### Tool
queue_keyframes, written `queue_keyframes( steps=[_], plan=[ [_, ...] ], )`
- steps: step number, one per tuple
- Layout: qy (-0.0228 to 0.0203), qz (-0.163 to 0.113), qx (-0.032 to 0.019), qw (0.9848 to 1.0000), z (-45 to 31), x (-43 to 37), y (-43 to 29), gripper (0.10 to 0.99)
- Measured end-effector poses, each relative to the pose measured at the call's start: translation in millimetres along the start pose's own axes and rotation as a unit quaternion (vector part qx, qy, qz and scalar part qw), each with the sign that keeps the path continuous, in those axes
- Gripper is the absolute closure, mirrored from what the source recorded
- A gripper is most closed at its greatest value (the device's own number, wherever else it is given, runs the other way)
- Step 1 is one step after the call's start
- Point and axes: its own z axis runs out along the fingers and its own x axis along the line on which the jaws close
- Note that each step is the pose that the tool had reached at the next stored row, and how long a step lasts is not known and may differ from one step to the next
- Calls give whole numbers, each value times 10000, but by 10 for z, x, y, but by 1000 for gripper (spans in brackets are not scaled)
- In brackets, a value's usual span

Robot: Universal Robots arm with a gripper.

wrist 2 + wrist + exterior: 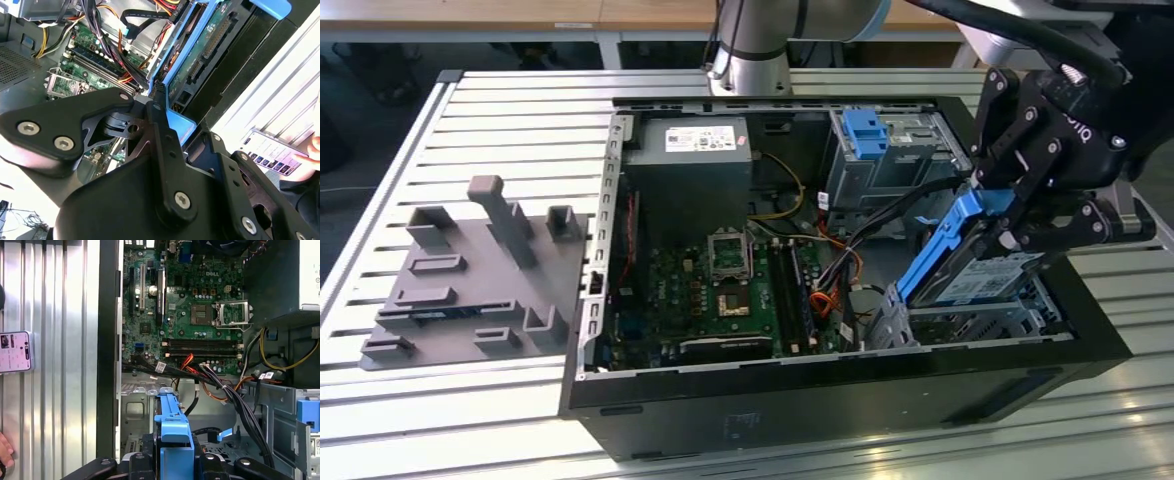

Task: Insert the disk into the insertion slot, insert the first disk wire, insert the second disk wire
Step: 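Insert the disk into the insertion slot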

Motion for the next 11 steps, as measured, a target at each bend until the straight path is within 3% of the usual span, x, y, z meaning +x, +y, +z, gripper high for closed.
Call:
queue_keyframes(
  steps=[2,11],
  plan=[
    [0,0,0,10000,85,6,-1,718],
    [0,0,0,10000,104,8,-2,718]
  ],
)
